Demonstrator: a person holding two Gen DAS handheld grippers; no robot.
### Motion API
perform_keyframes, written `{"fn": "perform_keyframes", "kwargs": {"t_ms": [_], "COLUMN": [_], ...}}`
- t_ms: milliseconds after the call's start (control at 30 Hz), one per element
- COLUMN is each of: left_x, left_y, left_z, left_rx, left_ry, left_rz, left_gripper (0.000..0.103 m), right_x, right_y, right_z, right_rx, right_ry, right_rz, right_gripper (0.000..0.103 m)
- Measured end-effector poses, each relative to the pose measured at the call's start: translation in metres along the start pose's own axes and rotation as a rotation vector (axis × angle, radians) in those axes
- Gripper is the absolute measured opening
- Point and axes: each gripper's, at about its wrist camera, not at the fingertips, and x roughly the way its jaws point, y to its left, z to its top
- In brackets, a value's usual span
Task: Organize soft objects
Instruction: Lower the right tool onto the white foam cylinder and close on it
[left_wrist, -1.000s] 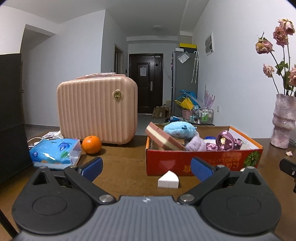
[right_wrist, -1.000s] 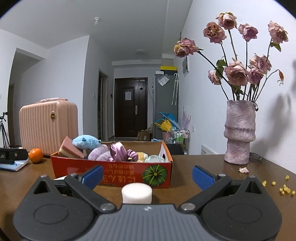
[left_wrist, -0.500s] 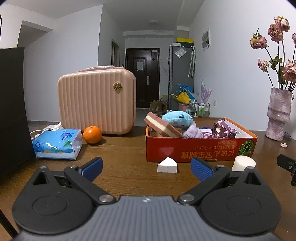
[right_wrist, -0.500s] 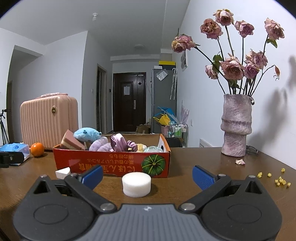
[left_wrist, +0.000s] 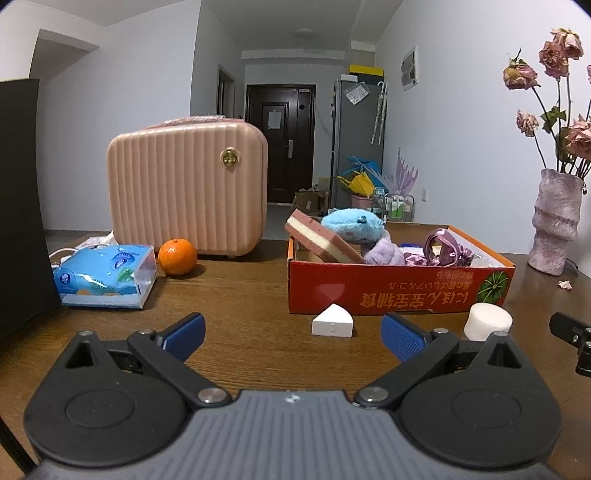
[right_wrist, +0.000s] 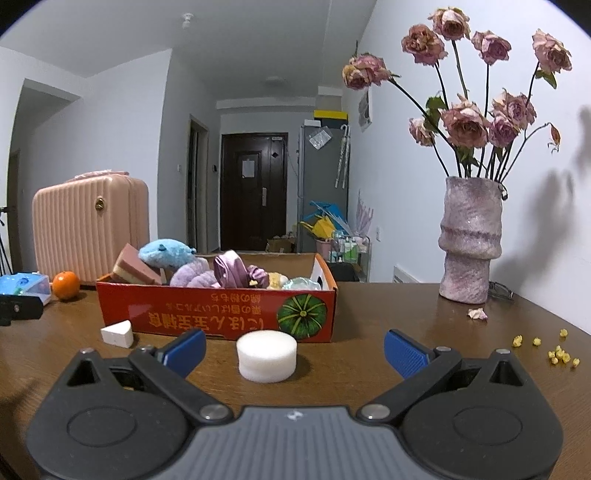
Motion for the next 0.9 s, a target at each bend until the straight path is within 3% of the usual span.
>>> {"fn": "perform_keyframes", "kwargs": {"t_ms": [900], "left_x": [0.034], "left_y": [0.015], "left_z": [0.002], "left_rx": [-0.009], "left_ry": [0.054], "left_rz": [0.025], "left_gripper": [0.103], "right_x": [0.113], "right_y": [0.025], "right_z": [0.008], "right_rx": [-0.023], "right_ry": [0.273], "right_rz": [0.012], "right_gripper": [0.101]}}
